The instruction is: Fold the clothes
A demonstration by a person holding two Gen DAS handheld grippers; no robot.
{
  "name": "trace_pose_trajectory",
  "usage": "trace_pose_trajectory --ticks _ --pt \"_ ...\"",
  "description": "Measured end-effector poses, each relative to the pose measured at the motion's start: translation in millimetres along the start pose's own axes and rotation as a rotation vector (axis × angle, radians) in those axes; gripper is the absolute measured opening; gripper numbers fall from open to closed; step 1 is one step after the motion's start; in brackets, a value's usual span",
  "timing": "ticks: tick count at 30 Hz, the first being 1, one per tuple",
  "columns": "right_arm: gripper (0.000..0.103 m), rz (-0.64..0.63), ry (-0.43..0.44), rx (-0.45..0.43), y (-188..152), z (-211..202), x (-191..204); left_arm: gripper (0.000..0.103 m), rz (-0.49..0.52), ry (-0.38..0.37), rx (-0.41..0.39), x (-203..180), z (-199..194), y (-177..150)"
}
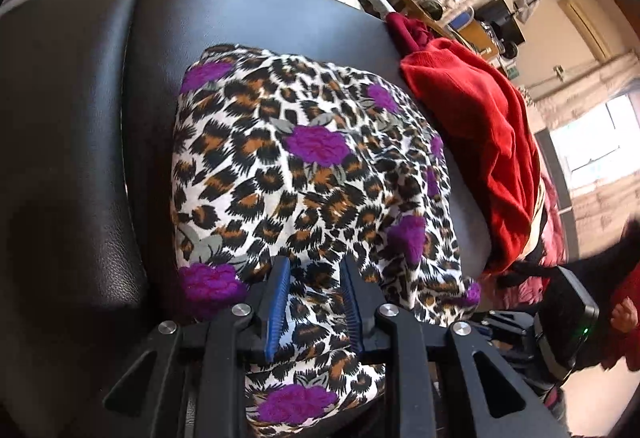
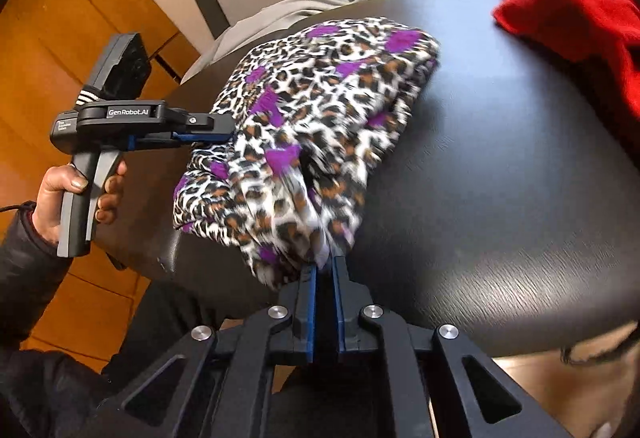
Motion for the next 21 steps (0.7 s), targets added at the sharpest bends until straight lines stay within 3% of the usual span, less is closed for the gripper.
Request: trace_pose_trajectory --ticks 4,10,15,17,21 --pt "0.012 0.065 0.026 -0.041 -8 -26 -10 0.025 0.027 0.004 -0.015 -4 -7 -3" --pt "0.018 0.063 0.041 -0.171 26 -48 5 0.026 0.073 0.029 -0.006 -19 4 -11" --pt "0.018 0.015 0.040 -0.072 39 2 27 0.026 0.071 0.045 0.026 -18 18 -19" --pt "0.018 0.016 -0.010 0.005 29 25 24 0.026 0.088 0.054 0.026 -19 19 -23" --pt "0.019 0.051 0.023 0.015 6 28 12 0.026 0.081 0.028 0.009 -15 12 -31"
Point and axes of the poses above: each gripper's, at about its wrist camera, not at the fingertips, and z roughly the way its jaws point, x to its left, y to its top, the point moved 7 cm from there along z, roughly the way its jaws point, and after that the axes turned 14 degrees about x, right-handed, at the moved point
